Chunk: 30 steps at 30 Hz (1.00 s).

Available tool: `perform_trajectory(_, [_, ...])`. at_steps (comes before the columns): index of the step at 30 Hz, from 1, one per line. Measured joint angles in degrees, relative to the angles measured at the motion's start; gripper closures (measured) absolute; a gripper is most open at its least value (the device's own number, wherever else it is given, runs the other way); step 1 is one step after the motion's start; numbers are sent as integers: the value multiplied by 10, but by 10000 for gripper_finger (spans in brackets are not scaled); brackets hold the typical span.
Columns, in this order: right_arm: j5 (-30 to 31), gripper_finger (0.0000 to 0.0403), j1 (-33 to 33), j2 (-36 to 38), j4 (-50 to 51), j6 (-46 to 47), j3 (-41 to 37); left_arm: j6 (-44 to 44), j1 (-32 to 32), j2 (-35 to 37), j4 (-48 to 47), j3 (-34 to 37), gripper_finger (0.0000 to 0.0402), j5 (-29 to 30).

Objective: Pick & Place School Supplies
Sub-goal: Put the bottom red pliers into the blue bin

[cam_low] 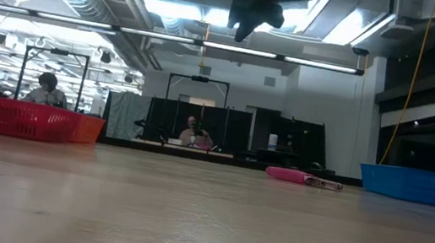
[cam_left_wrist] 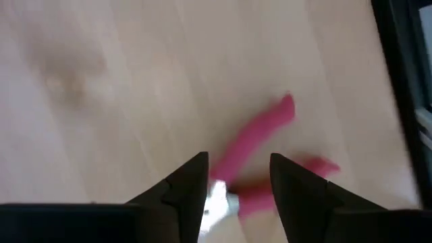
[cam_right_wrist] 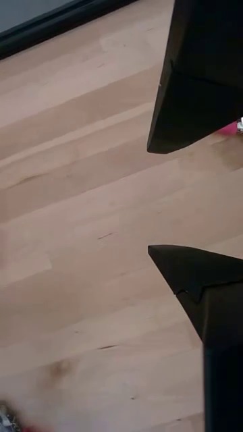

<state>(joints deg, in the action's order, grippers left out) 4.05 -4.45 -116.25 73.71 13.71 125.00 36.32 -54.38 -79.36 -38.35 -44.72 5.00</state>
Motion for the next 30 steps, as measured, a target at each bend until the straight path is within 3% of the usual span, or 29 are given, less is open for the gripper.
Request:
perform_trajectory(12, [0, 165, 0, 0, 3, 37, 0, -32, -19, -120, 21, -16, 256, 29])
perform_trajectory(14, [0, 165, 0, 0, 3, 40, 0, -19, -15, -126, 7, -17, 271, 44])
perform_trajectory(17, [0, 165, 0, 0, 1, 52, 0, -11, 12, -129, -14, -19, 328, 50])
perform_trajectory(19, [1, 165, 2, 0, -10, 56, 0, -10, 38, -122, -30, -17, 368, 81])
perform_trajectory(25, [38, 165, 4, 11, -38, 62, 0, 5, 168, -58, -93, -30, 369, 239])
perform_trajectory(28, [43, 168, -2, 39, -66, 57, 0, 9, 261, 12, -52, -34, 369, 308])
perform_trajectory(30, [44, 174, -10, 64, -86, 47, 0, -9, 326, 68, 13, -34, 369, 322])
